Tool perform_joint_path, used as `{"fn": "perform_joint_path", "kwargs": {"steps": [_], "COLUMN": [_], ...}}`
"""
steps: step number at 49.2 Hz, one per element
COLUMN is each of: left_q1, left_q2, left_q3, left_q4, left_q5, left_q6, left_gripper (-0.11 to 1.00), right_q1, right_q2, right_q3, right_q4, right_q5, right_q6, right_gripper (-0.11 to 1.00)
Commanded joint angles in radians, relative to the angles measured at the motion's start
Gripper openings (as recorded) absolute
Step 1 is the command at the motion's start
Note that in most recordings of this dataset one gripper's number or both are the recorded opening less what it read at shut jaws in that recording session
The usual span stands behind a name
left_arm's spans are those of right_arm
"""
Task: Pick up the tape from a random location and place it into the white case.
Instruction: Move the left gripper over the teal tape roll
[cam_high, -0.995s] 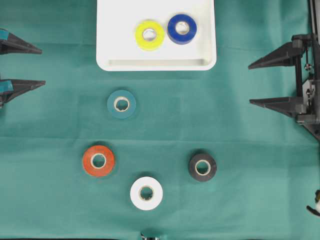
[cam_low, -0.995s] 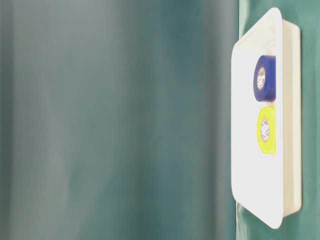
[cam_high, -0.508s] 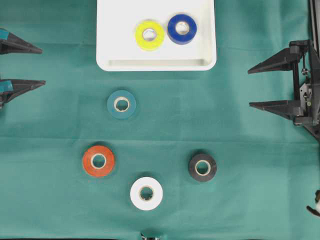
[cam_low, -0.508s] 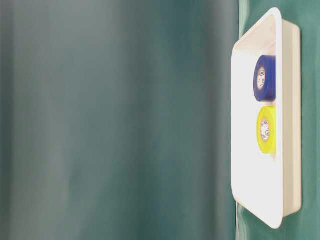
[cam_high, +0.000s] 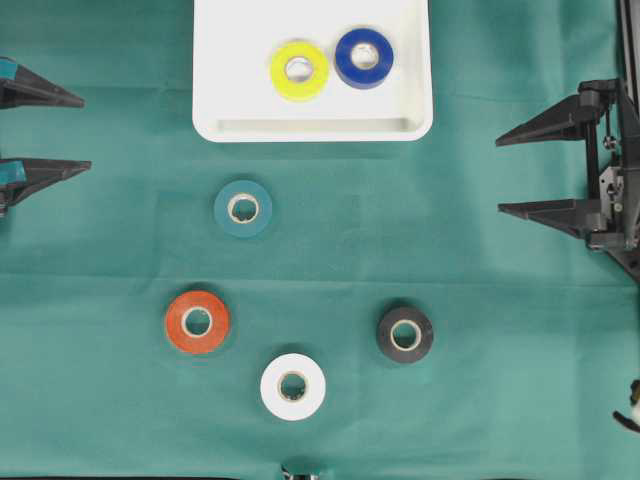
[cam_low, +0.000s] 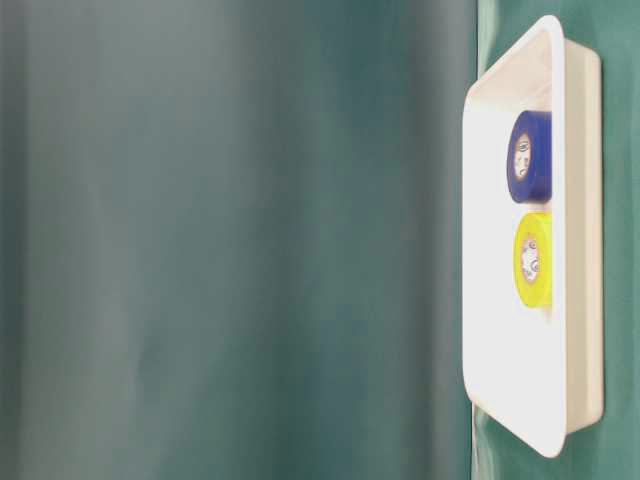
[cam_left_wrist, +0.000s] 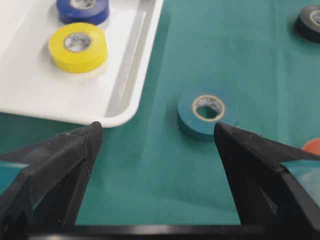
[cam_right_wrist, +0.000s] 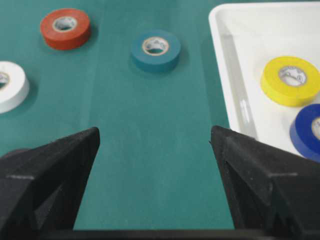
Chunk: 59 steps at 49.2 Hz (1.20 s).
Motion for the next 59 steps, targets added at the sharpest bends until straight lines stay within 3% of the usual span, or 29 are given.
{"fn": "perform_joint_path", "kwargs": {"steps": [1,31,59], "left_q1": [-0.029,-0.301,-0.313], "left_q2": [0.011,0.011,0.011], "left_q3": [-0.011,-0.014,-0.014], "left_q4": [-0.003,-0.008,-0.008], "left_q5": [-0.008,-0.038,-0.058], "left_q6": [0.0,-0.003,-0.003], "left_gripper": [0.98,0.98,0.96], "right_q1": [0.0,-0.002,-0.002], "right_q2": [0.006,0.006,0.008], "right_q3": [-0.012,-0.012,-0.014], "right_q4": [-0.003,-0.003,-0.003], "right_q5": [-0.009,-0.009,-0.009], "right_q6": [-0.002,-0.002,-0.002], "right_gripper": [0.87,0.87,0.87]}}
